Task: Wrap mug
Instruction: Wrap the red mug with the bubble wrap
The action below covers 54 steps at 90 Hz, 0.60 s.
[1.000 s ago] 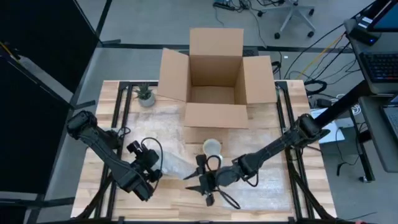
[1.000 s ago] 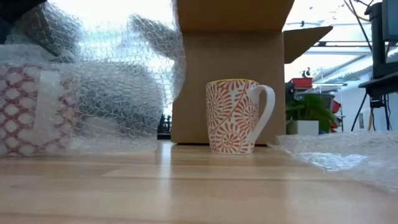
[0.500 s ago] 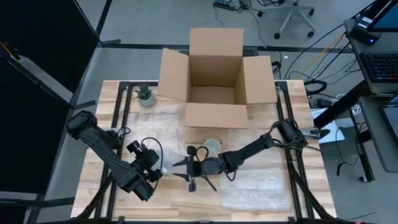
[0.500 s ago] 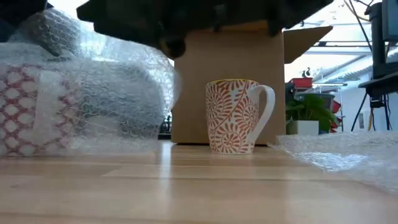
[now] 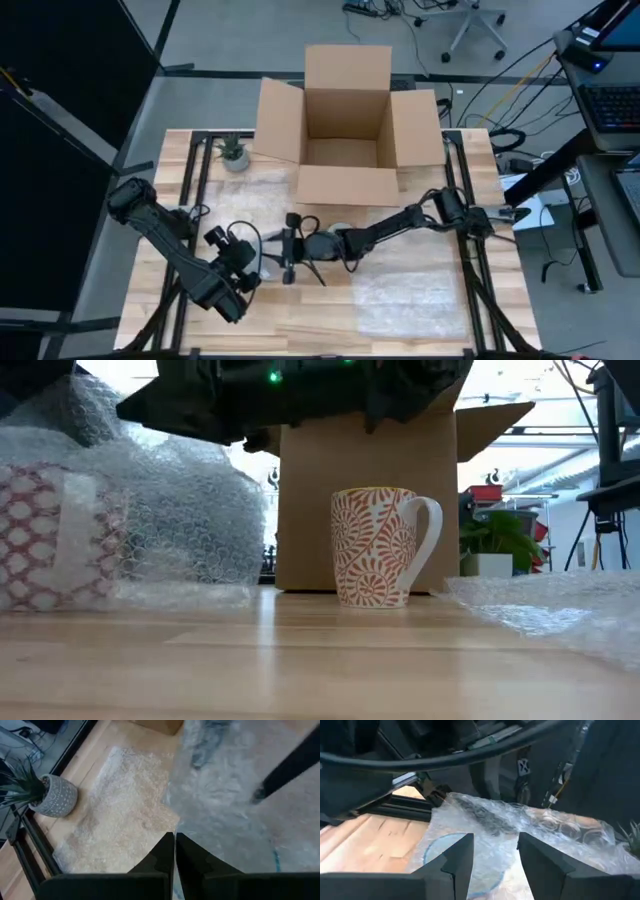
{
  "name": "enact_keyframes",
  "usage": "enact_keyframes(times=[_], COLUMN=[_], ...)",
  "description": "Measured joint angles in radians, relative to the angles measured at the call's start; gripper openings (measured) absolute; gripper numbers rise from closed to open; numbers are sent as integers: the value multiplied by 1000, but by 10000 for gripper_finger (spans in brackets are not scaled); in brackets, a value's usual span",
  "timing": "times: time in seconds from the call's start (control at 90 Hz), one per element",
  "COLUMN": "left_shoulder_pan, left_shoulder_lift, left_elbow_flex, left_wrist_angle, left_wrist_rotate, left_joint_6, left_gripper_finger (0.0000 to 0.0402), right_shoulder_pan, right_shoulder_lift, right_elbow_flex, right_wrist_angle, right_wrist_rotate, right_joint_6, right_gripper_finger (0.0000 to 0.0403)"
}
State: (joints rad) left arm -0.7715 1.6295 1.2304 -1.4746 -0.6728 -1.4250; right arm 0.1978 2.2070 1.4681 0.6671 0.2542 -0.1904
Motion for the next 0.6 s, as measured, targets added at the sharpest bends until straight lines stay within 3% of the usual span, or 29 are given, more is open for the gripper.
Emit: enact_keyframes(times=[0.389, 0.6], left_shoulder_pan=[10, 20], left_shoulder_lift=[0, 0], left_elbow_flex=[2, 56], left_wrist_angle=[0, 0], left_wrist_rotate=[41, 58], left_joint_6=[-8, 29], left_gripper_finger=[4, 53], right_shoulder_pan=[-71, -77], right_shoulder_lift=[0, 0], right_elbow_flex=[0, 0], right_wrist_angle=[64, 18], right_wrist_rotate=[-104, -99], right_joint_6=[85, 77], right_gripper_finger=[141, 141])
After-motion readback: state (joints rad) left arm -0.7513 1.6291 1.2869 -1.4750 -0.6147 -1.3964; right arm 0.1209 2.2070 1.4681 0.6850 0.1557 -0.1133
